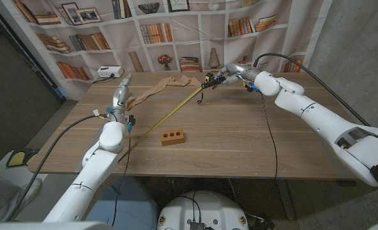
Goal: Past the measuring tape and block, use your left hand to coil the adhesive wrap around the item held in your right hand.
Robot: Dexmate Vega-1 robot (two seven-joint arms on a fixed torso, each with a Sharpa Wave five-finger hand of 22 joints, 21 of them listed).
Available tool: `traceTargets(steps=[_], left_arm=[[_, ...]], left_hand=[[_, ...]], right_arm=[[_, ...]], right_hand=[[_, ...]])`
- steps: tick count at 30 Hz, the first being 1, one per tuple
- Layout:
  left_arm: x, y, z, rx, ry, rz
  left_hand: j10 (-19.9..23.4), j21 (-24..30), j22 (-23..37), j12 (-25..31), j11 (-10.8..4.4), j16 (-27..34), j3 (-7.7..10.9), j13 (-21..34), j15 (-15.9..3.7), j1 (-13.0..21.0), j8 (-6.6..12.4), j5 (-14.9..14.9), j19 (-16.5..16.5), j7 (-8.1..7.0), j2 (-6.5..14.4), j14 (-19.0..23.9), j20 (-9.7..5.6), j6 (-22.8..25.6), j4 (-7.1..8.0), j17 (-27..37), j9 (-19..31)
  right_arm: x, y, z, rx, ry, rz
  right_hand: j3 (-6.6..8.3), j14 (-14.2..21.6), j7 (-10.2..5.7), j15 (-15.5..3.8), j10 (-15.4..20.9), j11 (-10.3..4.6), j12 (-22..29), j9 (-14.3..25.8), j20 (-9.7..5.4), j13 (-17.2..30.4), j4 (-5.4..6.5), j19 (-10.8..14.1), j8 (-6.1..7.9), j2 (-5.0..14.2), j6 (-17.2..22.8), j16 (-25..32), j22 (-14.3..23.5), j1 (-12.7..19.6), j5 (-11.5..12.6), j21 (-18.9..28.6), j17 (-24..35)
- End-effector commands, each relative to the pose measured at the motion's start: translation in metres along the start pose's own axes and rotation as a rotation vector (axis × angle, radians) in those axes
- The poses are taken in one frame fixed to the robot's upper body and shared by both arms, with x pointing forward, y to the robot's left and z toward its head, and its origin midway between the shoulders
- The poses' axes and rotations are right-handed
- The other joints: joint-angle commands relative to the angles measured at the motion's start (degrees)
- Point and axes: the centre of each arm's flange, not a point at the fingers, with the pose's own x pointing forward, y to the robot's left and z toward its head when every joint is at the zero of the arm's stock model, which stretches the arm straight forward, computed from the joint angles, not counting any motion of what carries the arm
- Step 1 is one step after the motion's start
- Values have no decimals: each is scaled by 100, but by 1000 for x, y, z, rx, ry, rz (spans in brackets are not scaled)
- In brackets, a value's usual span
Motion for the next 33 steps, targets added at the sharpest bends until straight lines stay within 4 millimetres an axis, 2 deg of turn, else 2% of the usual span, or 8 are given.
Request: traceTargets(steps=[1, 7, 10, 15, 27, 29, 31, 33], left_arm=[[6, 9, -2, 22, 15, 16], [6, 12, -5, 37, 30, 21], [6, 13, -8, 45, 37, 32], [10, 17, -10, 88, 52, 39], [13, 19, -8, 139, 47, 38], [13, 19, -8, 150, 56, 37], [15, 20, -9, 160, 58, 33], [15, 20, -9, 178, 60, 33]], left_hand=[[-52, -3, 7, -14, 3, -16, 52, 12, -8, 25, -19, -1, -3, 33, 31, -75, -34, -8, -24, 17, 12], [-63, -8, 7, -18, 20, -18, 54, 12, -2, 30, -22, -3, -20, 33, 28, -90, -29, -17, -30, 17, 12], [-69, 0, 6, -19, 16, -13, 59, 13, 0, 41, -20, -7, 0, 40, 25, -96, -155, -17, -41, 17, 12], [-66, 5, 4, -17, 22, -12, 64, 13, -13, 55, -21, -10, 14, 48, 22, -106, -200, -22, -53, 16, 12], [-93, -4, 1, -24, 25, -15, 82, 13, -11, 95, -24, -12, -10, 53, 25, -141, -180, -38, -83, 14, 11], [-90, -12, 0, -22, 29, -15, 86, 13, -14, 105, -23, -12, -31, 44, 25, -145, -142, -39, -91, 13, 11], [-90, -27, 1, -20, 3, -24, 93, 14, -14, 125, -19, -14, -80, 33, 23, -187, -10, -35, -107, 12, 11], [-92, -26, 1, -20, 9, -22, 95, 14, -16, 130, -16, -15, -82, 21, 23, -188, -5, -26, -110, 12, 11]], right_arm=[[-2, 3, 1, 1, -1, 2], [-4, 1, 1, 0, 1, -3], [-5, 1, 0, 0, 3, -2], [-5, 2, 0, -2, 2, 0], [-7, 5, -1, 2, 5, 2], [-7, 6, -2, 1, 5, 5], [-7, 6, -1, -3, 4, 6], [-8, 6, -1, -3, 4, 6]], right_hand=[[196, 56, 454, -258, 1713, -93, 594, 1, -218, 437, 143, -39, 19, 61, 546, -40, 3, -28, 55, 66, 42], [202, 61, 451, -260, 1711, -92, 592, 2, -211, 450, 142, -49, 13, 63, 552, -60, -2, -29, 56, 97, 55], [202, 65, 449, -263, 1709, -102, 592, 3, -207, 457, 136, -55, 9, 56, 551, -65, -4, -26, 55, 107, 63], [207, 64, 440, -261, 1708, -105, 589, 4, -211, 464, 136, -68, 5, 57, 551, -79, -8, -26, 55, 124, 71], [214, 68, 435, -259, 1727, -111, 570, 7, -222, 452, 138, -109, -11, 54, 550, -119, -18, -33, 53, 178, 102], [214, 71, 435, -257, 1728, -125, 565, 7, -223, 447, 141, -117, -14, 54, 548, -123, -19, -38, 52, 184, 106], [216, 70, 431, -262, 1740, -131, 568, 8, -225, 449, 139, -125, -15, 54, 548, -129, -21, -36, 52, 190, 110], [218, 76, 431, -262, 1738, -133, 563, 8, -225, 446, 141, -133, -17, 57, 549, -133, -23, -39, 52, 199, 115]])
